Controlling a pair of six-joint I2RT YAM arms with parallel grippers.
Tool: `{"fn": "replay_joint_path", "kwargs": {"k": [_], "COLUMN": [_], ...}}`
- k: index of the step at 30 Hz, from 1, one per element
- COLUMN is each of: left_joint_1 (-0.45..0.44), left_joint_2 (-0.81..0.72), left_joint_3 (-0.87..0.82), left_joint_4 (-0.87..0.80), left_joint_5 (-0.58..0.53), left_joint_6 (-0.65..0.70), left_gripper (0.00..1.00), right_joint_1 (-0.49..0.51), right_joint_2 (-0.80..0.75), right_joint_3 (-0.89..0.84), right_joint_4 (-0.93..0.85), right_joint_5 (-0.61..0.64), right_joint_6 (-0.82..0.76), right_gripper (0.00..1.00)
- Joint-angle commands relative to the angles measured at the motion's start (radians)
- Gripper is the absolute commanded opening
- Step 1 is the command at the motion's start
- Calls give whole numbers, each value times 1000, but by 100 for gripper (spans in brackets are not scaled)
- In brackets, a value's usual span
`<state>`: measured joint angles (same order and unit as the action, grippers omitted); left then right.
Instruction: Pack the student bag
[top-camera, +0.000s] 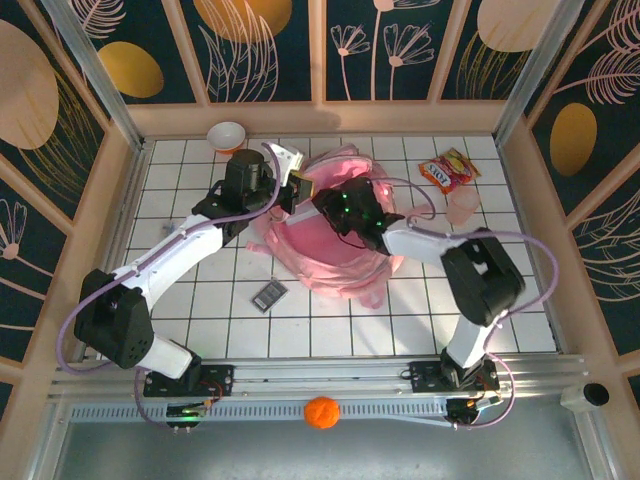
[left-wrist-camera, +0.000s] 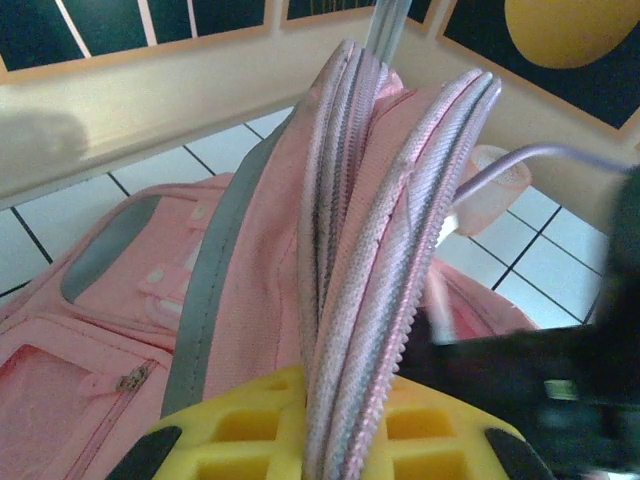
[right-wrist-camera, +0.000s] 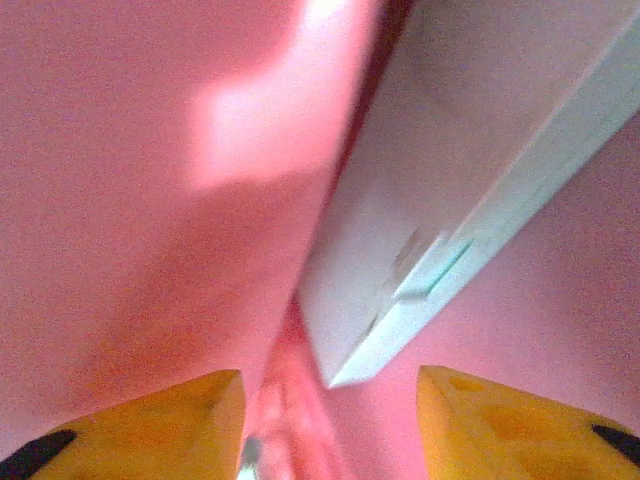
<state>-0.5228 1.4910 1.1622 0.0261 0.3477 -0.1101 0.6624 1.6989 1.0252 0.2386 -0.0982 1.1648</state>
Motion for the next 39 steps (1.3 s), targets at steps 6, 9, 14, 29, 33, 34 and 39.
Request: {"fn": "replay_joint_path", "kwargs": {"k": [6, 9, 14, 29, 33, 34, 39], "left_joint_1": [-2, -1, -1, -2, -1, -2, -1], "left_joint_2": [-38, -47, -37, -62, -71, -76, -98], "left_joint_3": [8, -17, -46, -61, -69, -74, -88], "left_joint_4": [96, 105, 99, 51, 60, 64, 54], "left_joint_5": [11, 11, 50, 217, 245, 253, 271], "left_joint_6": [4, 18, 112, 309, 352, 370, 472], "left_gripper": [0, 0, 0, 0, 0, 0, 1], "right_joint_1": [33, 32, 11, -146, -164, -163, -157], "right_joint_2": [-420, -554, -586, -474, -343, -314, -209], "right_joint_3": [-169, -208, -67, 136, 238, 255, 311], "right_joint_4": [-282, -196, -190, -488, -618, -629, -590], "right_joint_5": [47, 18, 11, -207, -163, -166, -203], "right_joint_6": [-155, -200, -419, -2022, -2212, -2236, -2294], "right_gripper": [62, 75, 84, 99, 98, 97, 97]}}
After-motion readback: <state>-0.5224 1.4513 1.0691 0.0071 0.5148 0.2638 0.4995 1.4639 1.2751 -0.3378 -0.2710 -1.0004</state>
